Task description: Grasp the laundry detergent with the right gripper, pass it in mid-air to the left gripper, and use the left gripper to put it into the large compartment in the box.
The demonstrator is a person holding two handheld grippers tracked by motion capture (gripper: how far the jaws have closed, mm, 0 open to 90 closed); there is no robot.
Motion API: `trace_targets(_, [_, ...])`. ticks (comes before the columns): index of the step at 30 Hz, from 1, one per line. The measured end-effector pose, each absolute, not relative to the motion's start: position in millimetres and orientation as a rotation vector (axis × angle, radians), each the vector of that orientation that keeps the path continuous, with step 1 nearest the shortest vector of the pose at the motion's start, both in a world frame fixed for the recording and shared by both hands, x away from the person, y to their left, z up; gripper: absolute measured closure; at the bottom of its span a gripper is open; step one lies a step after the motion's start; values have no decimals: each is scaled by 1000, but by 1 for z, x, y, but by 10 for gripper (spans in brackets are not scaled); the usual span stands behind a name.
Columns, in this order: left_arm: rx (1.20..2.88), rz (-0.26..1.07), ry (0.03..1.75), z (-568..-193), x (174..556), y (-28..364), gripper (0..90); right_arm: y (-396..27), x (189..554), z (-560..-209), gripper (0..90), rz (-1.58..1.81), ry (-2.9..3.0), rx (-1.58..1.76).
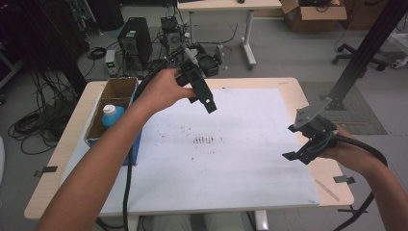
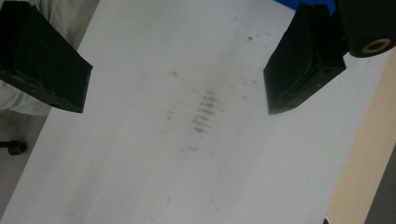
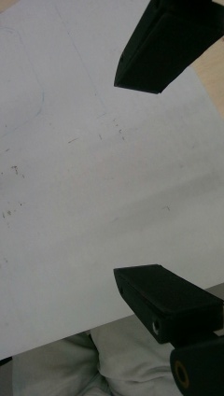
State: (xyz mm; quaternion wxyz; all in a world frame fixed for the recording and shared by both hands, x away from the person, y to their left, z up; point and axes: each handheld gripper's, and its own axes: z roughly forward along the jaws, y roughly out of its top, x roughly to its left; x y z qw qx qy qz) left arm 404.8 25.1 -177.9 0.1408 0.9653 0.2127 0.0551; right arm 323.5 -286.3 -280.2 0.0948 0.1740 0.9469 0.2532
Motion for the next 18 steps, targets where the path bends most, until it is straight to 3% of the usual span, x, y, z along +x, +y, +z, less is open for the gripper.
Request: trace_targets(18, [2786,173,573,-179,406,22,81,-279,329,-277,76,752,2814,496])
